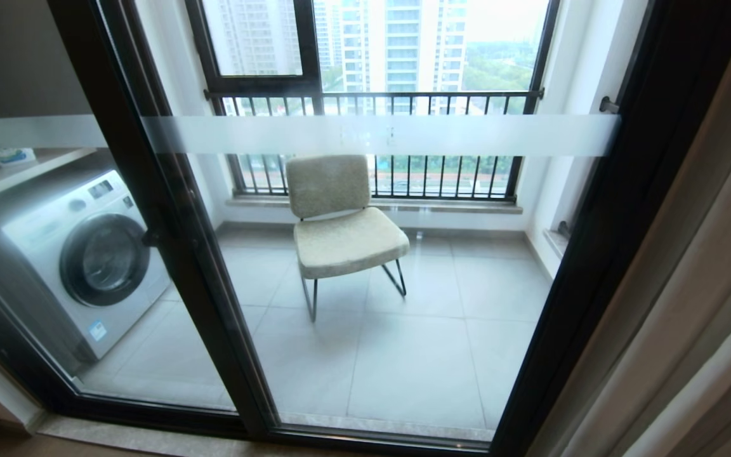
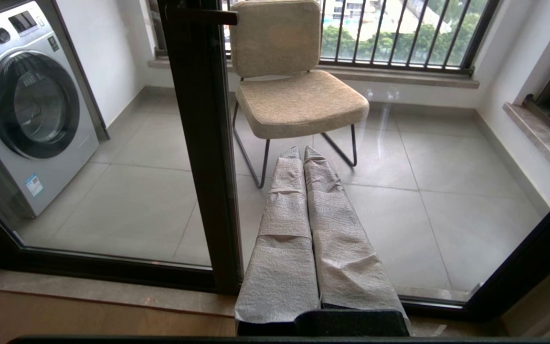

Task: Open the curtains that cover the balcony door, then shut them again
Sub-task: Close the inner curtains on both sides

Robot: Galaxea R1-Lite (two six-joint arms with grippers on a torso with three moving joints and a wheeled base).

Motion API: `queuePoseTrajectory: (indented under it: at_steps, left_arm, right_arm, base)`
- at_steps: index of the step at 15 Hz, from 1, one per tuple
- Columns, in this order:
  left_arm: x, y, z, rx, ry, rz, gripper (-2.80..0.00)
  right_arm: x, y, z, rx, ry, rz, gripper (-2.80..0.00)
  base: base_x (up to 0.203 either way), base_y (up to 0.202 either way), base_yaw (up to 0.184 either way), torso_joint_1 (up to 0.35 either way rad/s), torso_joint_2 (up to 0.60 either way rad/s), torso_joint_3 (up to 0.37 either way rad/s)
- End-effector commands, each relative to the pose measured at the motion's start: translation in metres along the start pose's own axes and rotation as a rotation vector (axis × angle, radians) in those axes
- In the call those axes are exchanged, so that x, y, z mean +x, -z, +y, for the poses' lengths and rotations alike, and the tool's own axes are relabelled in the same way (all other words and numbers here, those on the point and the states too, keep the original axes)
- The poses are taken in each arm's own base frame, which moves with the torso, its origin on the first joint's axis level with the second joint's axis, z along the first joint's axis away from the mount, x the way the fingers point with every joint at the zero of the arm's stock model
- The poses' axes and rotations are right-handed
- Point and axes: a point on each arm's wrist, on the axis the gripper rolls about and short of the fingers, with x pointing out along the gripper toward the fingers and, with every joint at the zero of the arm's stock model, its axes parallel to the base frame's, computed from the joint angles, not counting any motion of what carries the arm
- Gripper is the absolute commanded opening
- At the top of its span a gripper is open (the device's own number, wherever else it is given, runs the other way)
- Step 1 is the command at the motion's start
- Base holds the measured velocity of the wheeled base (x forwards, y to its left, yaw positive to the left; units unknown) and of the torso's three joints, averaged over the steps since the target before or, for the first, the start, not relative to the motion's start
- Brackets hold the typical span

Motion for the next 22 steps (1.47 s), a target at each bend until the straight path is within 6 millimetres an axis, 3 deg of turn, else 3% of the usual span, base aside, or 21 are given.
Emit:
queuePoseTrajectory:
  at_steps: [1,8,16,22]
  left_arm:
    - [0.0,0.0,0.0,-0.001,-0.001,0.0,-2.8]
    - [0.0,0.0,0.0,-0.001,-0.001,0.0,-2.8]
    - [0.0,0.0,0.0,-0.001,-0.001,0.0,-2.8]
    - [0.0,0.0,0.0,-0.001,-0.001,0.0,-2.8]
  right_arm:
    - [-0.001,-0.006,0.003,0.002,-0.027,-0.025,-2.8]
    - [-0.003,-0.019,0.026,0.011,-0.171,-0.073,-2.8]
    - [-0.017,-0.025,0.066,0.025,-0.343,-0.09,-2.8]
    - [-0.021,-0.023,0.072,0.029,-0.364,-0.086,-2.8]
  base:
    - [0.0,0.0,0.0,0.0,0.0,0.0]
    - [0.0,0.0,0.0,0.0,0.0,0.0]
    - [0.0,0.0,0.0,0.0,0.0,0.0]
    - [0.0,0.0,0.0,0.0,0.0,0.0]
